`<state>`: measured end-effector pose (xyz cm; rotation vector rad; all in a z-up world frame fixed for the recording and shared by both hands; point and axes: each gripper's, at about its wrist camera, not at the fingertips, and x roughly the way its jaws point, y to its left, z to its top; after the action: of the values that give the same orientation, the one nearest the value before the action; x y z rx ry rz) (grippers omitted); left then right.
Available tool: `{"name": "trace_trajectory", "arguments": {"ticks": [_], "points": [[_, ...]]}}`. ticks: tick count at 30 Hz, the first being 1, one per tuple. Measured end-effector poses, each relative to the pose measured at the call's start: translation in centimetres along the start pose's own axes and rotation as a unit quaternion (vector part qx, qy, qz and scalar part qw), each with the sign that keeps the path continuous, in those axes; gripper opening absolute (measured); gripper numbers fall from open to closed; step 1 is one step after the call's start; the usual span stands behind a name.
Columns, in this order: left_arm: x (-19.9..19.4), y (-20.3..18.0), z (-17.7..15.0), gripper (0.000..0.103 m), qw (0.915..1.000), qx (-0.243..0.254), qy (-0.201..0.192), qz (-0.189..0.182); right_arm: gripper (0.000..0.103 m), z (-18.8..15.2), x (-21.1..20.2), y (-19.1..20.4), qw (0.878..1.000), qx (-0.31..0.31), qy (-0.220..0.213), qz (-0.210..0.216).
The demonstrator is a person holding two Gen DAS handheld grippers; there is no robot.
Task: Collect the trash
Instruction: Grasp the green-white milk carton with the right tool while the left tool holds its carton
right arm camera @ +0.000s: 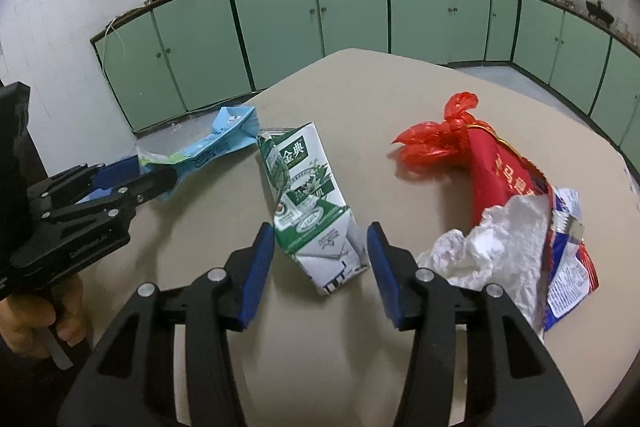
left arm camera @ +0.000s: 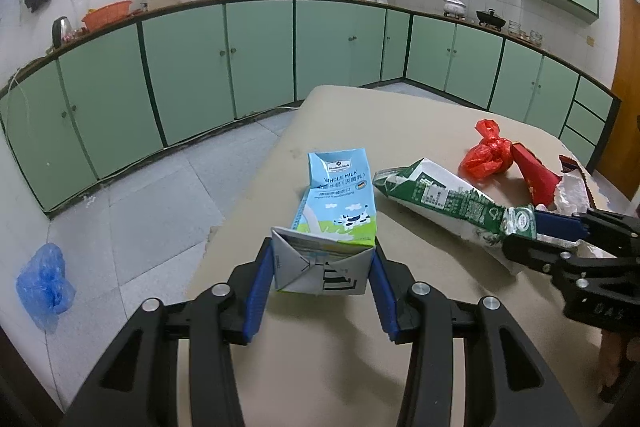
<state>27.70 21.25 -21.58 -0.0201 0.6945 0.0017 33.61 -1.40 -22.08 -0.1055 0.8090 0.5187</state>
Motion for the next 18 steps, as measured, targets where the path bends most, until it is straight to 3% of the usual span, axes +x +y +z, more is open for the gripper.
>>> {"name": "trace_trajectory", "arguments": {"ticks": [8,18], "points": [[-0.4,-0.2,0.1,0.045,1.0,0.001,-0.002,-0.002,0.043,-0.5,-0.9,-0.2,1.0,0.022,0.0,0.016],[-4.0,-2.2,-0.1,0.045,0.9997,0.01,-0.019,-0.009,0.038,-2.9,-7.5,-0.9,0.996,0.072,-0.03,0.036]]}}
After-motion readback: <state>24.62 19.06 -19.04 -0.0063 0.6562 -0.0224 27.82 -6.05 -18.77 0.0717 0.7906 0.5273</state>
